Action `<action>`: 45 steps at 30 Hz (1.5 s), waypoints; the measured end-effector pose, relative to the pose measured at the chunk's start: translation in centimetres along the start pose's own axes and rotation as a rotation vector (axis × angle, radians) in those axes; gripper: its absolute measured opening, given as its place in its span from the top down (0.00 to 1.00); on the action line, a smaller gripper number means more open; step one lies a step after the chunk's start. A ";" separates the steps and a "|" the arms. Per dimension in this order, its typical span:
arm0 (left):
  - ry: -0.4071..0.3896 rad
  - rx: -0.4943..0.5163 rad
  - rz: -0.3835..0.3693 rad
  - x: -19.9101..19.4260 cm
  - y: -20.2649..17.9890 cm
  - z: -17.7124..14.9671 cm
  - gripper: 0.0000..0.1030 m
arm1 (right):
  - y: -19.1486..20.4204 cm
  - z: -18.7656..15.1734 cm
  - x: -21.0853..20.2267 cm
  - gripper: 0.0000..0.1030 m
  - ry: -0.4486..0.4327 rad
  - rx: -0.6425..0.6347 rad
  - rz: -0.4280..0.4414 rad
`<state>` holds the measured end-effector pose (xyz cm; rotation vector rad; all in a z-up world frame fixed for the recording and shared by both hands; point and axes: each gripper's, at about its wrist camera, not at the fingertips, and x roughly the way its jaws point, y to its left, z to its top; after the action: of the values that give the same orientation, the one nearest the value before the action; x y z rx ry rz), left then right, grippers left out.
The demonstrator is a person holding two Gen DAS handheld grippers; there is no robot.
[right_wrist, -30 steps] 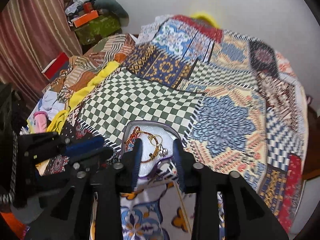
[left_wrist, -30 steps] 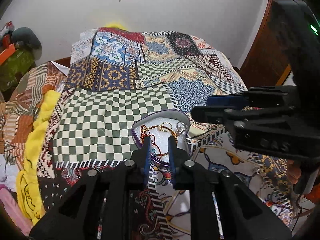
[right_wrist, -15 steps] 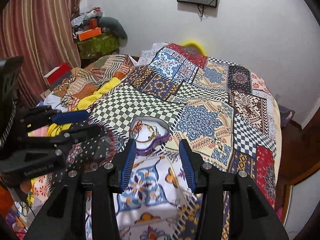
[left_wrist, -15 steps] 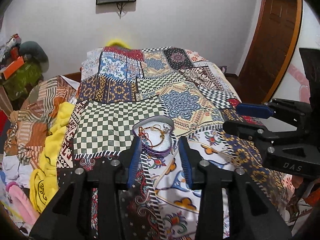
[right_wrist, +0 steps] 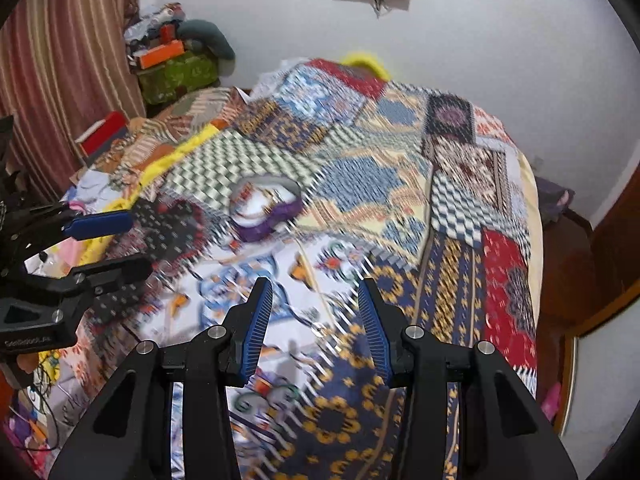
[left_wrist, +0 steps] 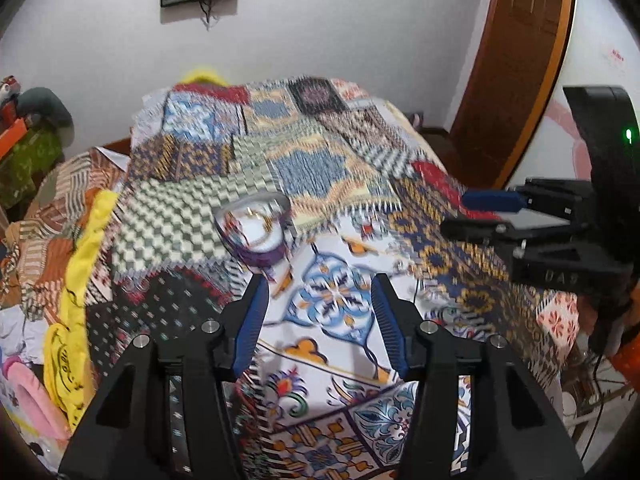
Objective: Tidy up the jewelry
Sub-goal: 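Withdraw both tools and reach the right tool to a gold ring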
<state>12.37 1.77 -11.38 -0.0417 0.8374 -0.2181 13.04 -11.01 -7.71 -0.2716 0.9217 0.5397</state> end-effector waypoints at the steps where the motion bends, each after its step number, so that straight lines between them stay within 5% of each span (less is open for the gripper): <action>1: 0.018 0.000 -0.005 0.7 -0.2 -0.4 0.49 | -0.3 -0.4 0.2 0.60 0.010 0.007 -0.003; 13: 0.154 -0.010 -0.032 6.3 -1.0 -3.1 0.49 | -2.0 -4.6 4.8 0.60 0.142 0.079 0.053; 27: 0.151 0.040 -0.051 7.9 -2.6 -2.5 0.50 | -2.0 -4.9 5.6 0.65 0.076 0.036 0.042; 31: 0.138 0.047 -0.073 8.0 -3.3 -1.8 0.57 | -2.1 -4.9 5.5 0.82 0.071 0.030 0.052; 35: 0.120 0.067 -0.087 7.9 -4.2 -1.1 0.71 | -2.5 -5.1 5.5 0.83 0.063 0.041 0.075; 45: 0.129 0.118 -0.011 9.5 -4.9 -0.8 0.72 | -4.1 -5.6 4.5 0.84 0.034 0.085 0.087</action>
<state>17.08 -4.98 -18.22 0.0787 0.9511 -0.2827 13.69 -15.43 -14.67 -0.1645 0.9908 0.5761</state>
